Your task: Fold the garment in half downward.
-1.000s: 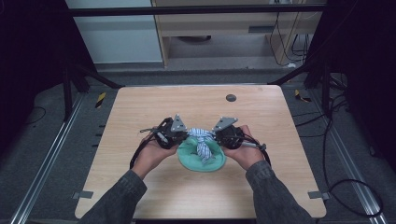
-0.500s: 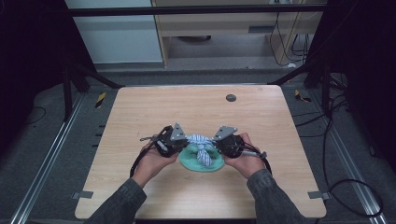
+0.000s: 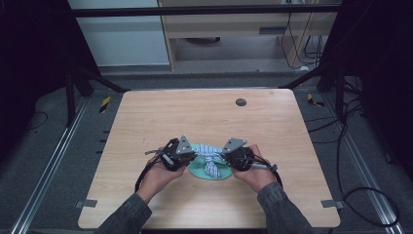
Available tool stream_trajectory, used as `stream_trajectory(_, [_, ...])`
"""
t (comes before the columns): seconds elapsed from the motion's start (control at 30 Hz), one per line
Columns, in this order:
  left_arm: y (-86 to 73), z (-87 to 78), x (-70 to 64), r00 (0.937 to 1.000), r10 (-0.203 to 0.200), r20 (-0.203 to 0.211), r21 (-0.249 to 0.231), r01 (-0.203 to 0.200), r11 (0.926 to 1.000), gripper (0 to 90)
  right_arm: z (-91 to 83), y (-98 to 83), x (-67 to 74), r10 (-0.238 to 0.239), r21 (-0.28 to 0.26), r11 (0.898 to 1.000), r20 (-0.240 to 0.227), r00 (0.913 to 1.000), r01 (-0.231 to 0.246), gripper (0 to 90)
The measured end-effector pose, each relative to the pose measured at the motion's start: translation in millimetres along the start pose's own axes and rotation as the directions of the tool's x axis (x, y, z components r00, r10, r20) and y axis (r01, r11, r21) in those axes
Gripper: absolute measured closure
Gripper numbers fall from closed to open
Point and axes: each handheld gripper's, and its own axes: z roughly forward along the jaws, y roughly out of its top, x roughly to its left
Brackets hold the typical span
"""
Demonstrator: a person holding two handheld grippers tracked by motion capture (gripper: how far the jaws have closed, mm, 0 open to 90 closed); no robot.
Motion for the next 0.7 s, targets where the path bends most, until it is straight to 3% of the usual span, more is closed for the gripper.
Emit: stream_trajectory(0.7, [-21.8, 6.5, -17.9, 0.9998, -0.010, 0.018, -0.002, 0.010, 0.9999, 84.3, 4.6, -17.4, 16.4, 0.006, 0.010, 1.000, -0.019, 0.9998, -0.006, 78.4])
